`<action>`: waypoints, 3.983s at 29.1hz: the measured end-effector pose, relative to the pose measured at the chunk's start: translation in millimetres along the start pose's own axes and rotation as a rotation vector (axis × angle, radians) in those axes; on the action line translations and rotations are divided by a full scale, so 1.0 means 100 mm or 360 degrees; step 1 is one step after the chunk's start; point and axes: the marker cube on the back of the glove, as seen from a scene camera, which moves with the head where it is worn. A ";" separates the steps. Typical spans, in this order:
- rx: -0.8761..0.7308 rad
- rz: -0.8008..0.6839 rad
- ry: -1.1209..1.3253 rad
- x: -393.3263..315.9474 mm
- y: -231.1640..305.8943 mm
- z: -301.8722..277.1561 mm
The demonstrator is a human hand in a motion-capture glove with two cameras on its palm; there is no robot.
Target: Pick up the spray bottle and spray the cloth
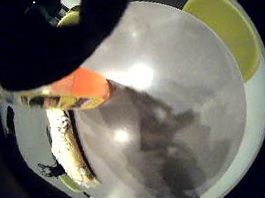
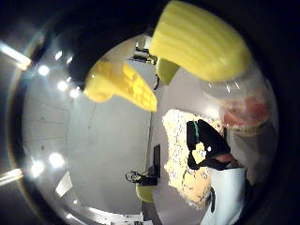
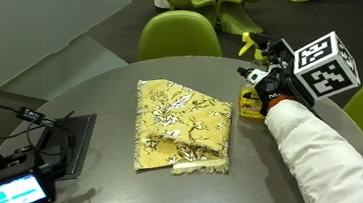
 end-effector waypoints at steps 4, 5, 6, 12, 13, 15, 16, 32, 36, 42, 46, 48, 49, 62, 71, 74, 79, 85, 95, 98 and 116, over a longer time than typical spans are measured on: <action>0.0029 0.0034 -0.0173 0.14 -0.03 -0.01; 0.0014 0.0031 -0.0225 0.14 -0.04 -0.01; -0.0006 0.0027 -0.0270 0.13 -0.04 -0.01; -0.0112 -0.0143 -0.0092 -0.12 -0.03 -0.06; -0.0136 -0.0197 0.0007 -0.22 -0.03 -0.07; -0.0196 -0.0289 0.0198 -0.39 -0.02 -0.09; -0.0223 -0.0324 0.0287 -0.46 -0.02 -0.09; -0.0384 -0.0575 0.1530 -0.89 0.11 -0.11; -0.0365 -0.0647 0.1685 -1.03 0.13 -0.10; -0.0360 -0.0644 0.1777 -1.09 0.15 -0.08; -0.0380 -0.0631 0.1813 -1.05 0.14 -0.06; -0.0386 -0.0630 0.1813 -1.03 0.13 -0.06; -0.0389 -0.0629 0.1808 -1.03 0.13 -0.06; -0.0417 -0.0621 0.0735 -1.16 0.23 -0.01; -0.0384 -0.0665 0.0037 -1.61 0.31 0.02; -0.0424 -0.0637 -0.0160 -1.64 0.31 0.06; -0.0513 -0.0527 -0.0427 -1.51 0.25 0.22; -0.0560 -0.0393 -0.0667 -1.33 0.22 0.47; -0.0407 -0.0323 -0.1011 -1.24 0.10 0.49; -0.0390 -0.0365 -0.1005 -1.26 0.10 0.52; -0.0753 -0.0409 -0.0762 -1.20 0.39 0.53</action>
